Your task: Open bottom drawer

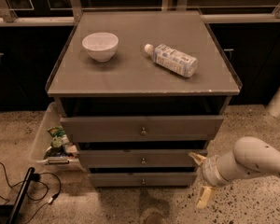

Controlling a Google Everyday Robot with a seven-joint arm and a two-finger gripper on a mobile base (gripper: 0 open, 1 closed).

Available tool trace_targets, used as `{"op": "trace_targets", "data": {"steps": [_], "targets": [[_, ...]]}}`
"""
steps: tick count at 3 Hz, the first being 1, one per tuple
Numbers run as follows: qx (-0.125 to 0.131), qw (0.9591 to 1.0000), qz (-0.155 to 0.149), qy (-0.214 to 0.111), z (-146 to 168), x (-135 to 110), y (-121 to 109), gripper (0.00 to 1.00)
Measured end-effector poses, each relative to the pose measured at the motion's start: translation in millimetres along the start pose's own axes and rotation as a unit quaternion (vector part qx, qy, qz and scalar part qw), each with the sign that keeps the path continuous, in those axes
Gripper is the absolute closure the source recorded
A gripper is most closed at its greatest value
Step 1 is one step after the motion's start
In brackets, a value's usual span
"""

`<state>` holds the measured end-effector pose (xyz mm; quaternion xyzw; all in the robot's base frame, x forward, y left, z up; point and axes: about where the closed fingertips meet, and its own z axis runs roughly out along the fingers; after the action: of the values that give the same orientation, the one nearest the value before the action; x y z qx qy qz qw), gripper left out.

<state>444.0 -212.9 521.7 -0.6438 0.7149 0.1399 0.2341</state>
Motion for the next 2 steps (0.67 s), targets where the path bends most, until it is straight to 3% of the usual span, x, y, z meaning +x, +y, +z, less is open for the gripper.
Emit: {"op": "trace_targets", "data": {"steps": [1, 2], "targets": [[-0.016, 0.9997, 0.012, 0.014, 29.7, 17.4, 4.8, 0.00], [-0.017, 0.9995, 0.012, 0.024, 78.2, 52.6, 6.3, 0.00]]}}
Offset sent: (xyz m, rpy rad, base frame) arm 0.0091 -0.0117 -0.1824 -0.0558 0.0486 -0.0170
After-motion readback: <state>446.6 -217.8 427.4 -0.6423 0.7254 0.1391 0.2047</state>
